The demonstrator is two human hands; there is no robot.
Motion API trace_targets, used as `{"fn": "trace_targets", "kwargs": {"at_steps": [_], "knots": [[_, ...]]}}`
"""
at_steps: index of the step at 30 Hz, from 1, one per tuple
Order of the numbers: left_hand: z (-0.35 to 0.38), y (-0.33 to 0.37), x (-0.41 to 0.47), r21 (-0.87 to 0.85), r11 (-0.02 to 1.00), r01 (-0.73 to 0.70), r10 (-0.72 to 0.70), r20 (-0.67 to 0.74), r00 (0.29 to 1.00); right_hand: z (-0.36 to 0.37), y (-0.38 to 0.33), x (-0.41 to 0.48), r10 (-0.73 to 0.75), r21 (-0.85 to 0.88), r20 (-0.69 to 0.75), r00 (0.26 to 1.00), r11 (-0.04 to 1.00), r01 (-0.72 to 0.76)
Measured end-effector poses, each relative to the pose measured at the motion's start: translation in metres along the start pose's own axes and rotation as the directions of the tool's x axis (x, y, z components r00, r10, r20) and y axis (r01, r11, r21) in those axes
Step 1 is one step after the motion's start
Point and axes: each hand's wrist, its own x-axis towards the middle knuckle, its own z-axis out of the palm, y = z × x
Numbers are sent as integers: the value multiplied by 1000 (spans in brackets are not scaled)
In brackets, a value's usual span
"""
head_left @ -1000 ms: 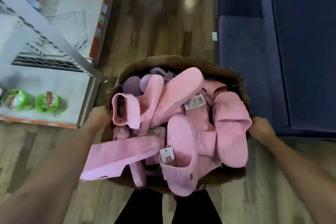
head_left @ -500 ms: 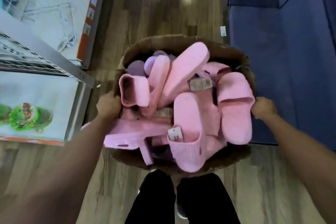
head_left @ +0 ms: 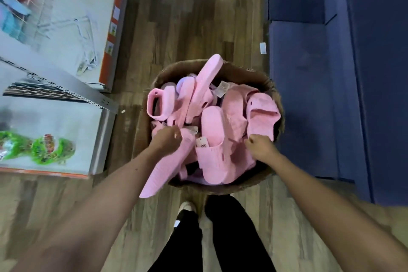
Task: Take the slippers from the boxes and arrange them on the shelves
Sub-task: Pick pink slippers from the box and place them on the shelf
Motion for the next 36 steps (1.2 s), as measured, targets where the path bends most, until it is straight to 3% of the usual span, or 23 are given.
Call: {"fn": "trace_targets", "kwargs": {"at_steps": [5,9,15,20,24,28,31,36], "knots": [[13,44,-2,35,999,27,-30,70,997,-6,12,4,-8,12,159,987,1000,6],[25,67,-3,41,999,35,-40,141,989,-13,8,4,-53,9,175,983,999,52],[19,67,0,56,997,46,-52,111,992,-13,-27,14,-287,-22,163,944,955,294],[22,26,-6,131,990,43,-55,87,995,7,-46,16,-373,-204,263,890,880,429],[25,-15,-12,294,948,120,-142,55,988,34,-55,15,-320,-330,322,891,844,422],[30,-54,-19,329,917,228,-286,142,948,50,-56,8,-196,-486,302,933,810,327],[38,-73,-26,274,923,269,-315,140,939,64,-50,-2,-22,-500,402,915,832,240],[42,-96,-25,250,934,256,-306,187,934,75,-45,-10,64,-442,272,960,895,66]]}}
